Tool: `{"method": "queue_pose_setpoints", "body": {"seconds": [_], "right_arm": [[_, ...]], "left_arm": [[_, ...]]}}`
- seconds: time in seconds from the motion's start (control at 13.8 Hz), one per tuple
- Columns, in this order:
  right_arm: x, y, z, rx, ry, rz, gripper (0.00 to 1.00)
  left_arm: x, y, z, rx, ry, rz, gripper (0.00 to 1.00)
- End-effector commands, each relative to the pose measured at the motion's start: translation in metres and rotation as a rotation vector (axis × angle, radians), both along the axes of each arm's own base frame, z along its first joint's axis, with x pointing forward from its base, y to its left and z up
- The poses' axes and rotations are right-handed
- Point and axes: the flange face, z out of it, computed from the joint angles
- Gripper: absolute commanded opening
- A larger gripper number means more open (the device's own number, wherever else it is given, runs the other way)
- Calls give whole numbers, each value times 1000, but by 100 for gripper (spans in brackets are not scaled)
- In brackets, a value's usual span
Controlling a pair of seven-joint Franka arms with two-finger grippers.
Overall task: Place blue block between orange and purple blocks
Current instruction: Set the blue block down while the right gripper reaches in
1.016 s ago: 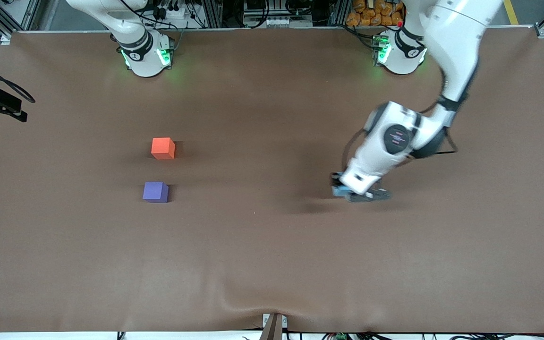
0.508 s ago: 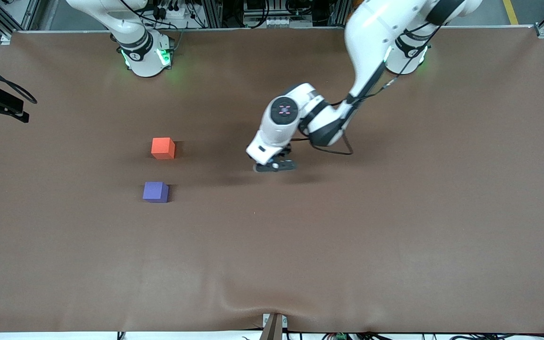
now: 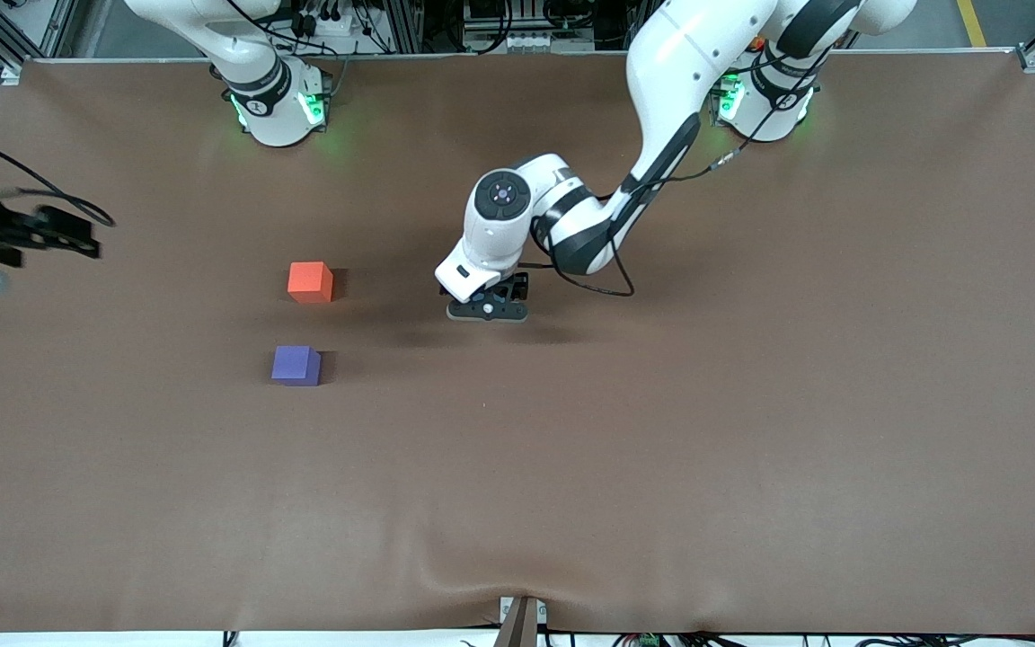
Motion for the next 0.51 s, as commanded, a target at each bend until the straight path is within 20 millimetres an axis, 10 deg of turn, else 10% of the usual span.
{"method": "queue_pose_setpoints", "body": {"seconds": [0.0, 0.44], "right_arm": [[1, 42, -15, 69, 52, 16, 100], [-5, 180, -63, 97, 84, -183, 100]], "left_arm": [[42, 61, 85, 44, -32, 62, 100], [108, 238, 159, 198, 58, 123, 100]]}}
